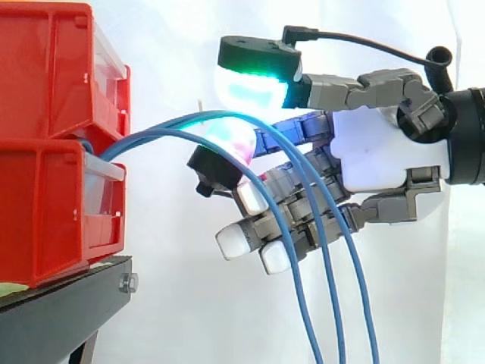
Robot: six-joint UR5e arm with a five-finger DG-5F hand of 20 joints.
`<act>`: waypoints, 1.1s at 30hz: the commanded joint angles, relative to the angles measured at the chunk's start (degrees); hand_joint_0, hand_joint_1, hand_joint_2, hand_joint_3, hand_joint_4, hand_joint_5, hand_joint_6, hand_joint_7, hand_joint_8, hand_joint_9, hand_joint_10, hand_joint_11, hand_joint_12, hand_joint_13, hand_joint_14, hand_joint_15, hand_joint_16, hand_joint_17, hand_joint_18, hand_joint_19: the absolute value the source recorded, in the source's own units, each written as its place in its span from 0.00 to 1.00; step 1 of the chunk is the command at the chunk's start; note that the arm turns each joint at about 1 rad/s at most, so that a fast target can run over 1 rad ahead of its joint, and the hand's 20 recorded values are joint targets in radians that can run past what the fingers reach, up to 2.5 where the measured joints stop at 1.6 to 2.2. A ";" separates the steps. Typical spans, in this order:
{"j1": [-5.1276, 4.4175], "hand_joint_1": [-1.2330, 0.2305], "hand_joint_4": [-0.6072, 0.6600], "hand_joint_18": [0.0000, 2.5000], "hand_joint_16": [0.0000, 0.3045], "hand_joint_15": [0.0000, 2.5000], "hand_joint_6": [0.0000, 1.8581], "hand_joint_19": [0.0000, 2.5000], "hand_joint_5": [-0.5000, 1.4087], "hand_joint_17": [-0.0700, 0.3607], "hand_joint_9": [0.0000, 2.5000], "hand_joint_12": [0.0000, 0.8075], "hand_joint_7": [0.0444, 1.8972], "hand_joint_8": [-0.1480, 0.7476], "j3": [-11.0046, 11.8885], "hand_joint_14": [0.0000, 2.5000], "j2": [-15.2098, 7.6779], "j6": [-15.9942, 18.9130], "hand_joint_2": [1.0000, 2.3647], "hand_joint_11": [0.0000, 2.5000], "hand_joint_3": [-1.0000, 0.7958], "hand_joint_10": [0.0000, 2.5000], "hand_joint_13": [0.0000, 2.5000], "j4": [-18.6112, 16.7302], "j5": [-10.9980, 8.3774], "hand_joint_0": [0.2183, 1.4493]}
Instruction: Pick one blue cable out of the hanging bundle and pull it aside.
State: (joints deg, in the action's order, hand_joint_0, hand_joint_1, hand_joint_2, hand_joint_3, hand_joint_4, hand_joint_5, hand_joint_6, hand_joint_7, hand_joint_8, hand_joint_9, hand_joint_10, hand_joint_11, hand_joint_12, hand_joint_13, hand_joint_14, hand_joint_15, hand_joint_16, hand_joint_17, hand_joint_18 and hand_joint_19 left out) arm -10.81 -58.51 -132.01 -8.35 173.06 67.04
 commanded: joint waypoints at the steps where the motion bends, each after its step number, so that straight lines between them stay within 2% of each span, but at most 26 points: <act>1: 0.00 0.38 0.65 0.26 0.18 0.19 0.47 0.27 0.18 0.45 0.37 0.51 0.75 0.53 0.06 0.01 0.00 -0.09 0.02 0.23 0.48 0.01 0.31 0.09 -0.06 0.28; 5: -0.18 0.34 0.62 0.26 0.18 0.19 0.48 0.26 0.17 0.45 0.36 0.51 0.75 0.52 0.06 0.01 0.00 0.00 0.02 0.23 0.52 0.01 0.31 0.09 -0.06 0.30; 8: -0.26 0.30 0.56 0.26 0.18 0.18 0.48 0.25 0.17 0.44 0.35 0.50 0.78 0.51 0.06 0.01 0.00 -0.09 0.02 0.23 0.53 0.01 0.31 0.17 -0.24 0.33; 11: -0.26 0.25 0.51 0.28 0.17 0.17 0.49 0.23 0.16 0.43 0.34 0.48 0.80 0.49 0.06 0.01 0.00 -0.09 0.02 0.22 0.46 0.01 0.32 0.09 -0.24 0.42; 13: -0.26 0.23 0.52 0.29 0.17 0.18 0.49 0.23 0.17 0.43 0.36 0.47 0.83 0.47 0.06 0.01 0.00 -0.09 0.02 0.22 0.43 0.01 0.32 0.09 -0.24 0.47; 21: -0.44 0.22 0.50 0.31 0.16 0.18 0.49 0.25 0.19 0.41 0.42 0.45 0.88 0.44 0.06 0.01 0.00 0.09 0.00 0.23 0.31 0.01 0.36 0.09 -0.24 0.51; 23: -0.44 0.22 0.48 0.32 0.16 0.19 0.49 0.24 0.19 0.41 0.43 0.44 0.88 0.44 0.06 0.01 0.00 0.09 0.00 0.23 0.28 0.01 0.37 0.09 -0.15 0.51; 27: -0.44 0.21 0.45 0.34 0.15 0.19 0.49 0.22 0.20 0.41 0.44 0.44 0.87 0.43 0.06 0.01 0.00 0.09 0.00 0.24 0.28 0.01 0.37 0.09 -0.06 0.47; 30: -0.44 0.20 0.44 0.34 0.15 0.20 0.49 0.23 0.20 0.41 0.44 0.45 0.80 0.44 0.06 0.01 0.00 0.09 0.00 0.24 0.28 0.01 0.37 0.09 -0.06 0.40; 33: -0.44 0.24 0.48 0.33 0.16 0.20 0.49 0.25 0.20 0.41 0.44 0.47 0.68 0.47 0.15 0.01 0.00 0.09 0.00 0.24 0.28 0.01 0.37 0.09 -0.06 0.30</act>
State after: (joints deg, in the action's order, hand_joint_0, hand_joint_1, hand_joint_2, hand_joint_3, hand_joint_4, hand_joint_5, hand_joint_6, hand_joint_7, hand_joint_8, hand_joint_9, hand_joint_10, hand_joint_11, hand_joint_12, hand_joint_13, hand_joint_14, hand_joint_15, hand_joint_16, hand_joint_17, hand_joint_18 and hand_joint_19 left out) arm -11.25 -58.43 -132.01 -8.26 173.15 66.96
